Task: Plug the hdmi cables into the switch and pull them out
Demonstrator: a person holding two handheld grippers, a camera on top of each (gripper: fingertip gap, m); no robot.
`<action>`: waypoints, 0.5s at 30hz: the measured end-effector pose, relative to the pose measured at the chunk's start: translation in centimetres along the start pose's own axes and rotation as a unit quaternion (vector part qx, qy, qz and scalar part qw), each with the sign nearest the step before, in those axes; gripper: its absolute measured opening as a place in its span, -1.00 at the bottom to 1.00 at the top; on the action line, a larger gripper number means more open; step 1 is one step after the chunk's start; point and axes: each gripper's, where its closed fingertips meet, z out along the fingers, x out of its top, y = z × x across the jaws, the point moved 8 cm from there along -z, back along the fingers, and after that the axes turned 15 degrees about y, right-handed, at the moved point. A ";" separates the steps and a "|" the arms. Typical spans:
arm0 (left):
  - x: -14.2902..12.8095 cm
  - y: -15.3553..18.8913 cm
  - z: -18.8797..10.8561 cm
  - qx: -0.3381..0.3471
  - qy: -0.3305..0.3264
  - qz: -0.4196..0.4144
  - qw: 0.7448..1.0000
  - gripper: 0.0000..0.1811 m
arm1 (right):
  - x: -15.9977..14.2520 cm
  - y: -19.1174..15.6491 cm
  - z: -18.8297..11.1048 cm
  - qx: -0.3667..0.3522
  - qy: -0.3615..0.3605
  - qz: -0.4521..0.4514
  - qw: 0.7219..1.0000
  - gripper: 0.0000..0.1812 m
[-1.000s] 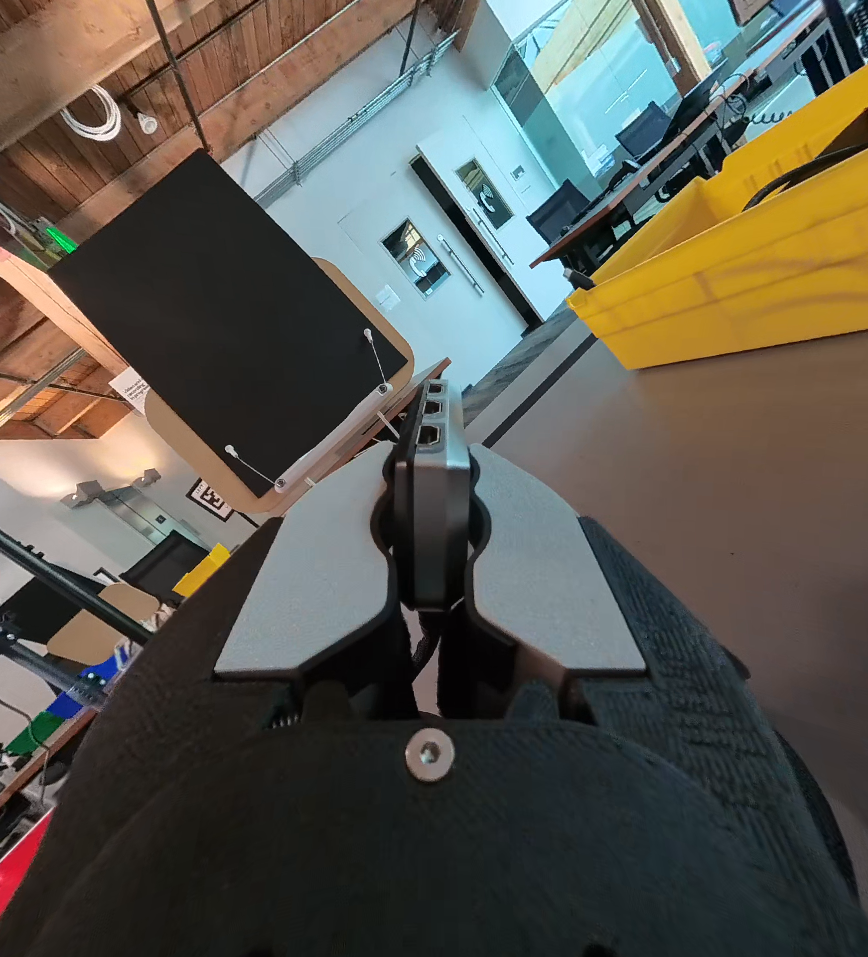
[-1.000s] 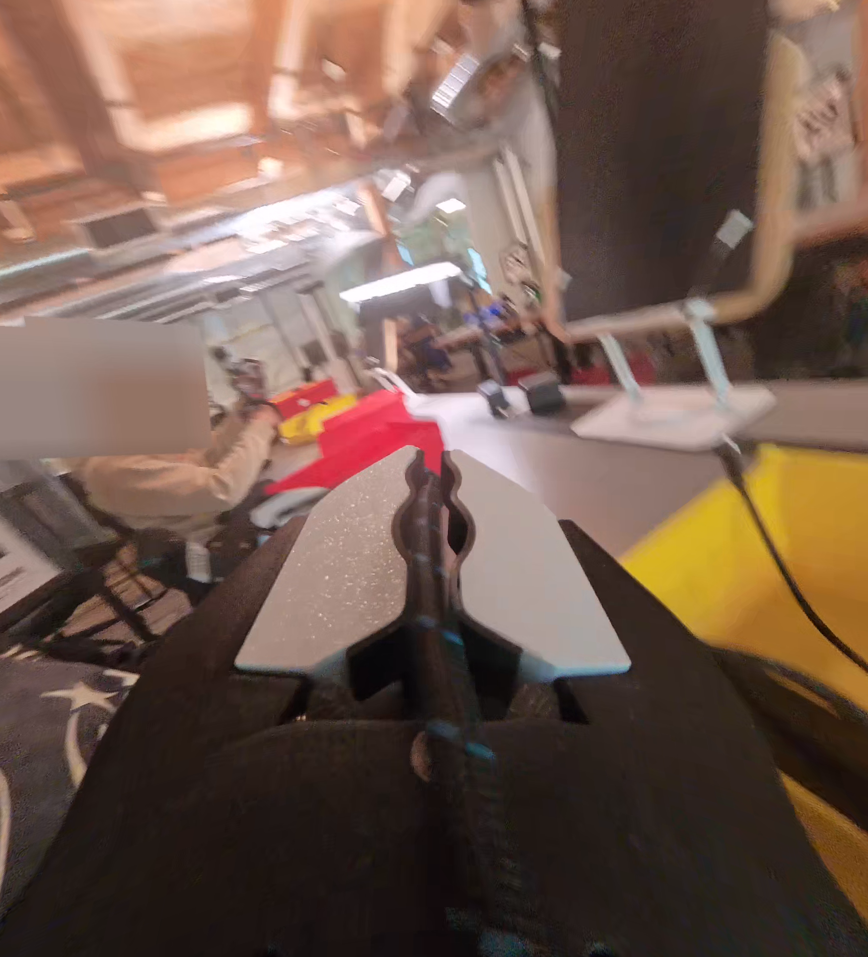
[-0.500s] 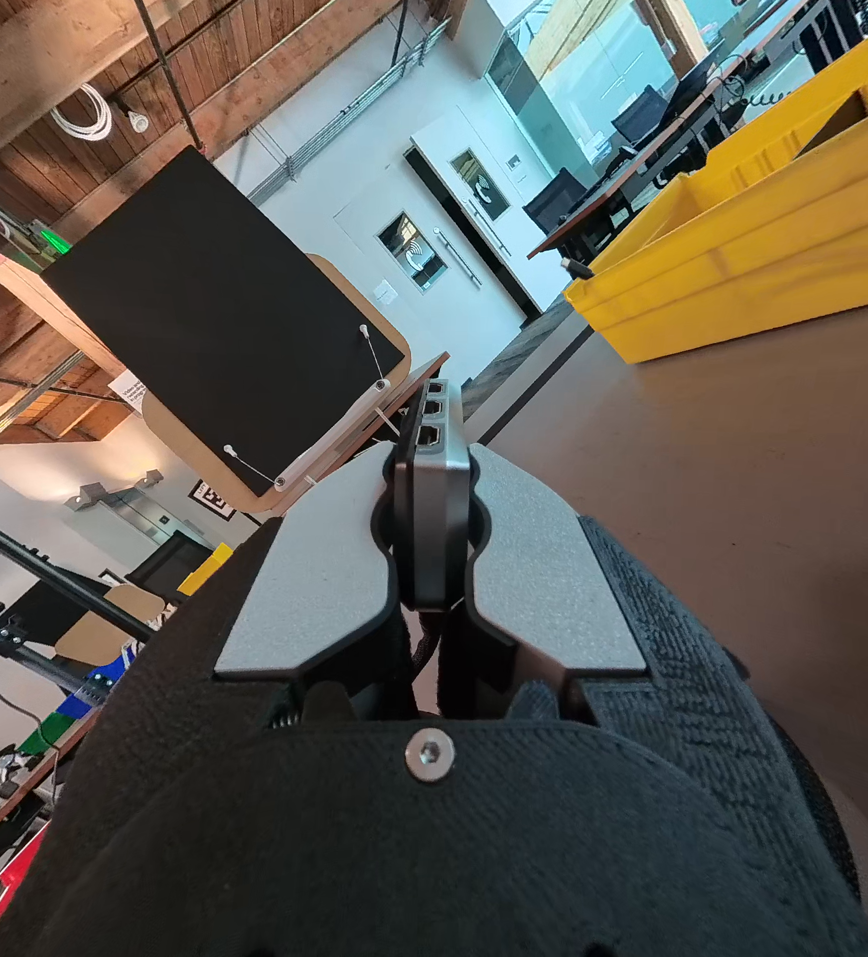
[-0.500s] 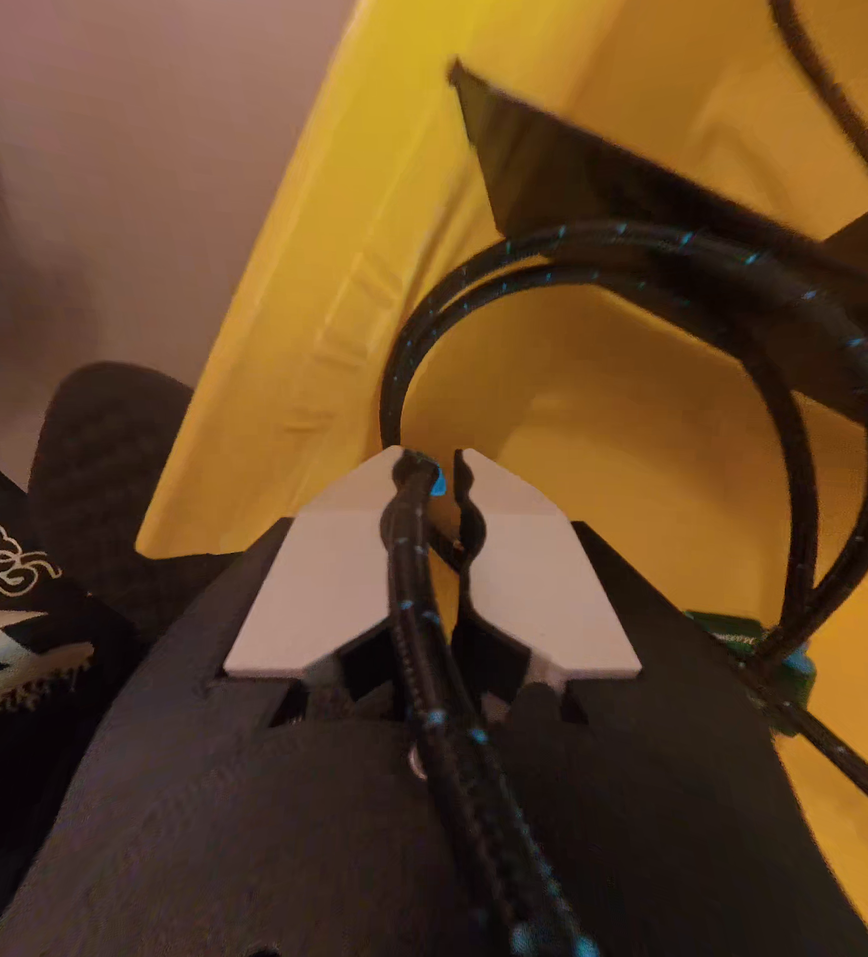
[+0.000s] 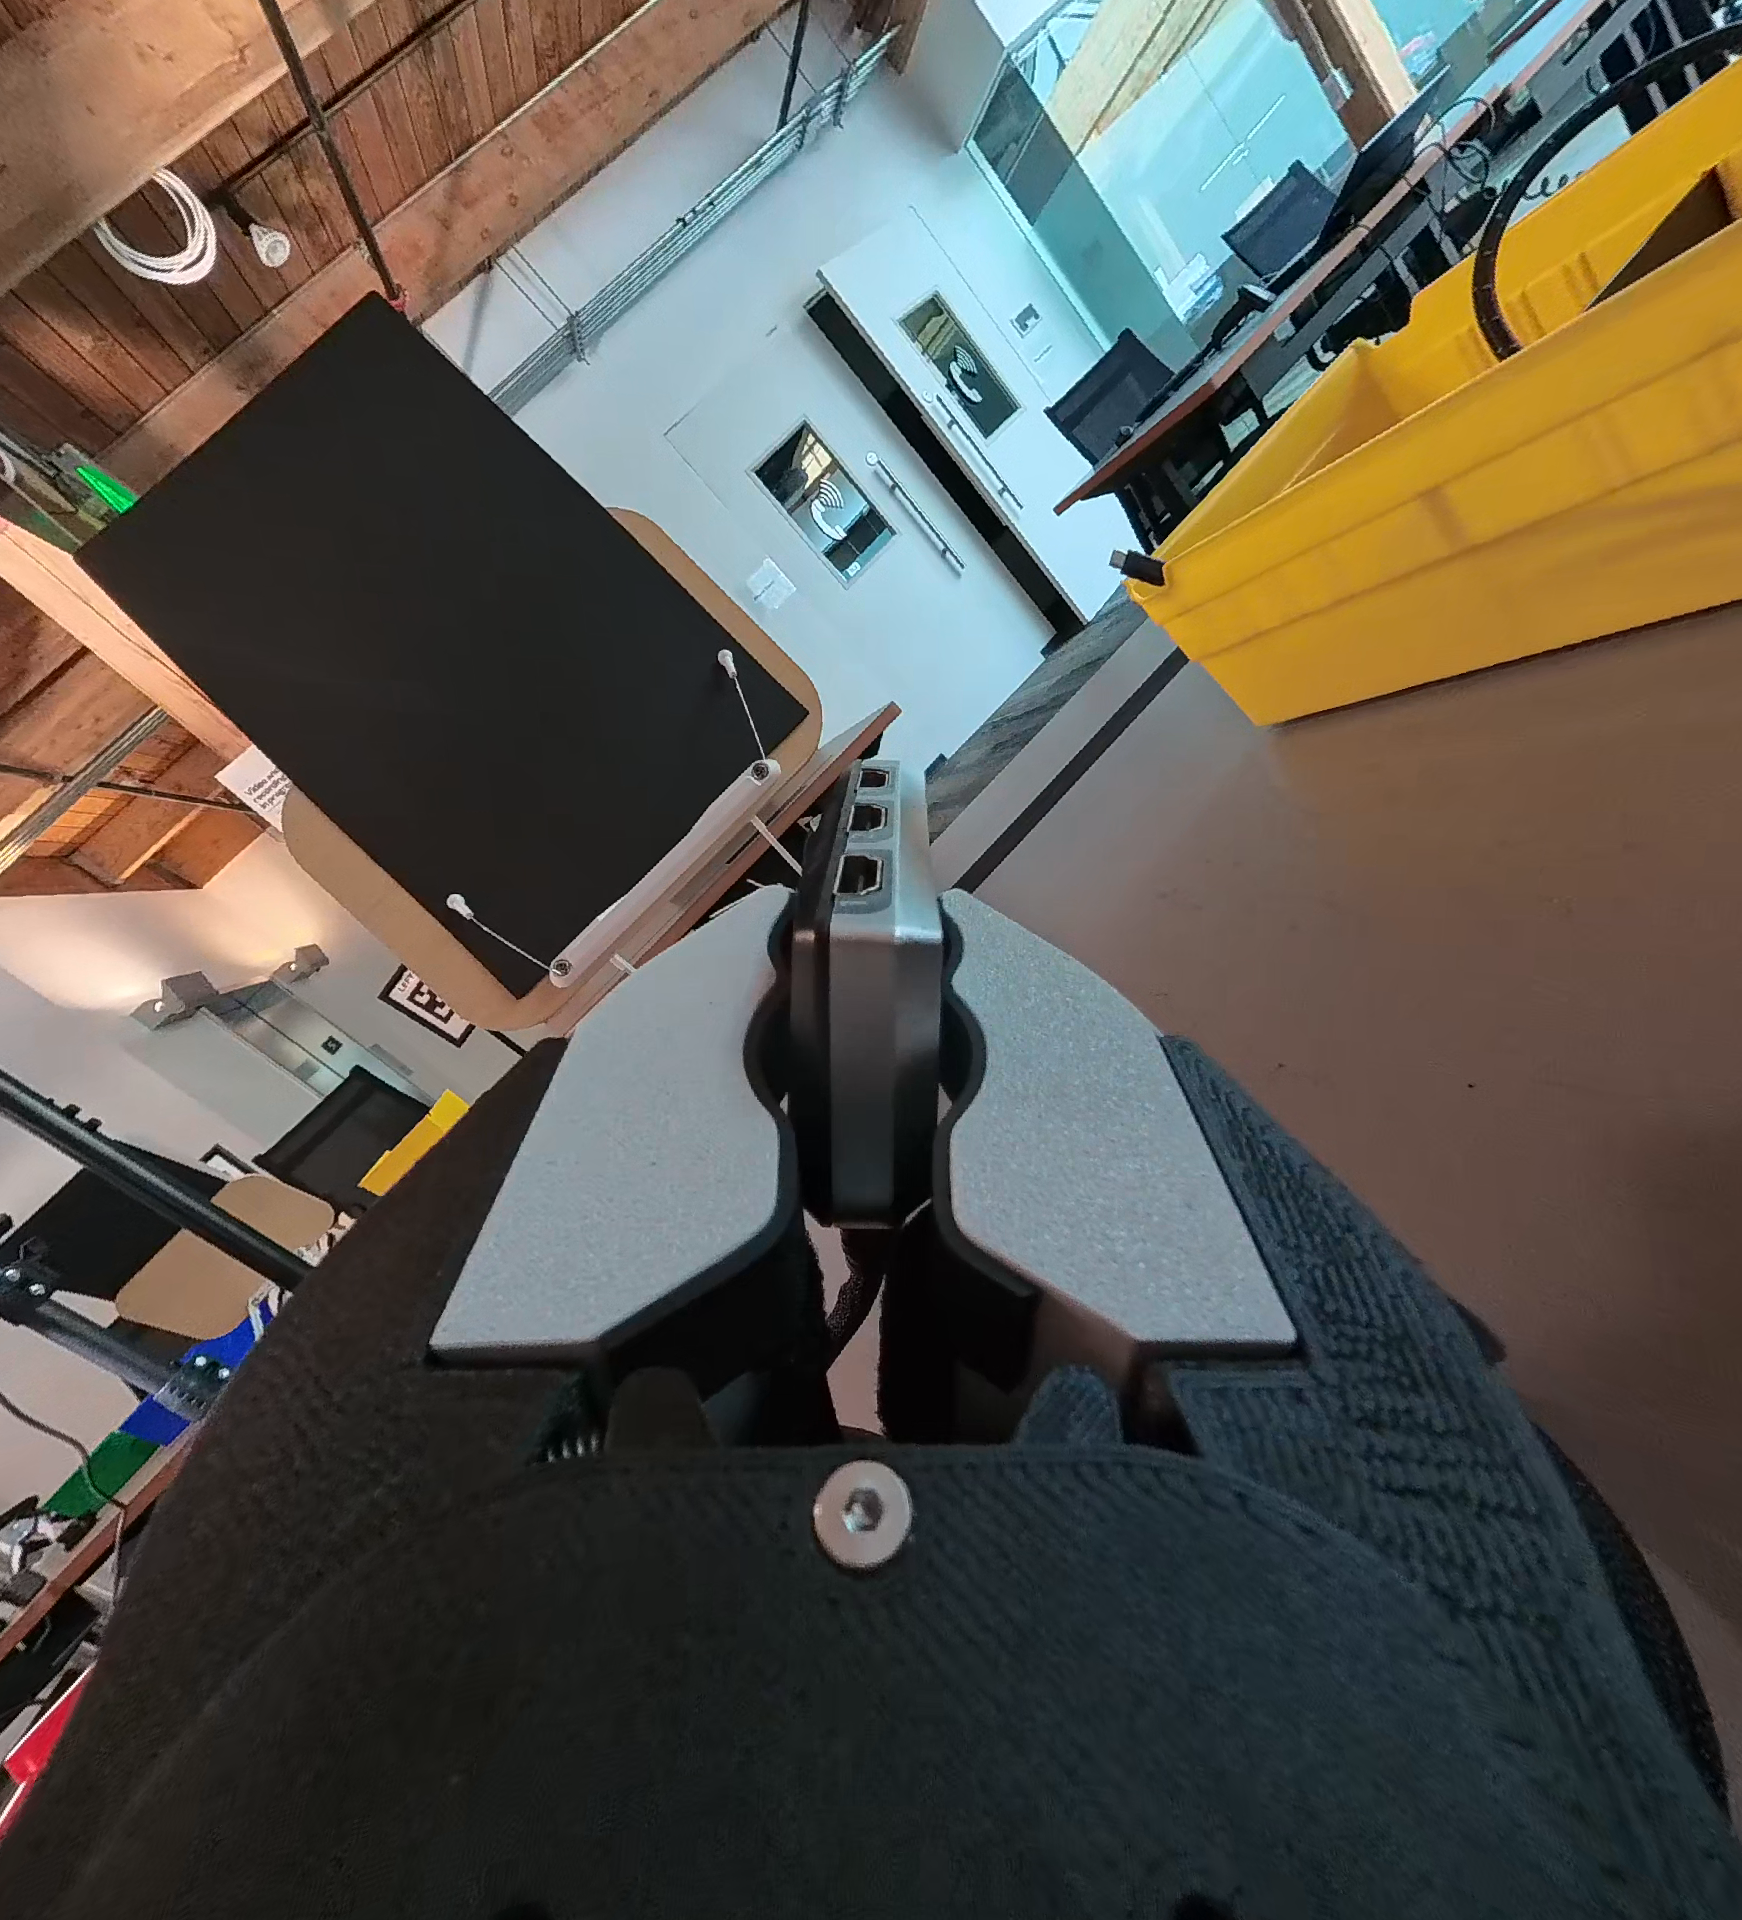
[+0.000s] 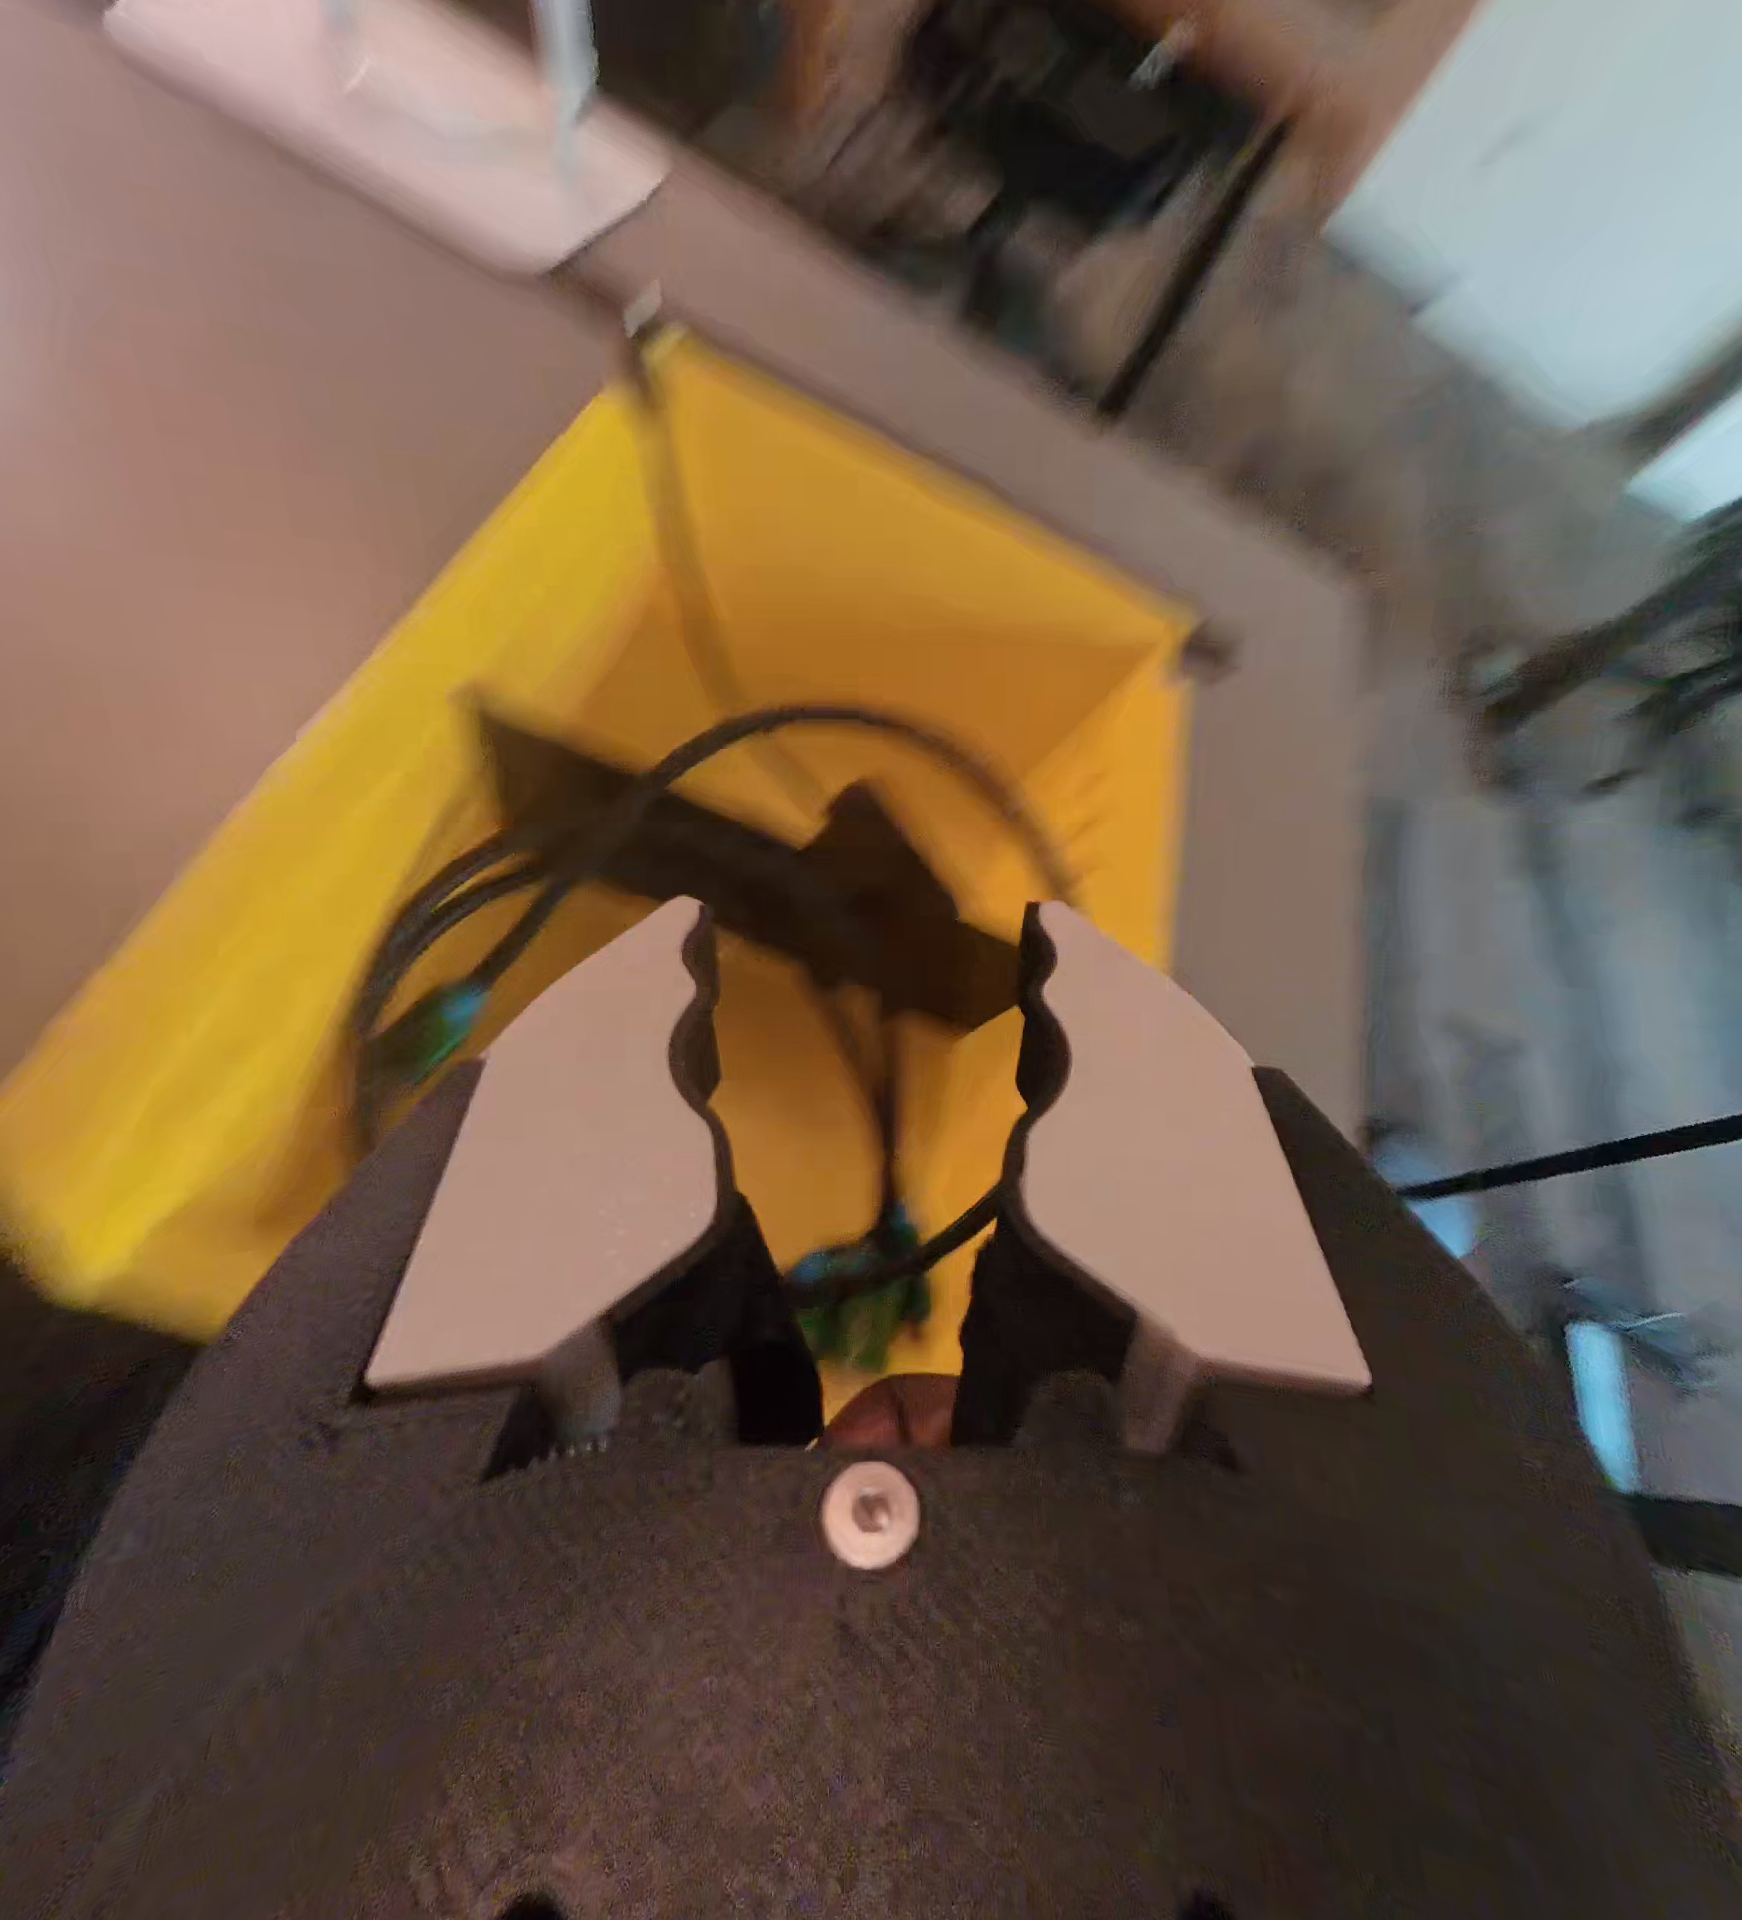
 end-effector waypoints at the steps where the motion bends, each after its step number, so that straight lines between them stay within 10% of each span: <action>1: 0.0 0.0 0.0 -0.001 0.000 0.001 1.000 -0.76 | -0.1 0.9 0.7 -0.040 0.045 -0.009 0.998 -0.43; 8: 0.0 0.2 0.1 -0.008 -0.002 0.005 1.000 -0.76 | -3.2 2.6 4.8 -0.156 0.032 -0.088 0.983 -0.80; 15: 0.0 0.2 0.1 -0.009 -0.003 0.007 1.000 -0.75 | -5.1 1.4 5.4 -0.057 -0.099 -0.040 0.993 -0.98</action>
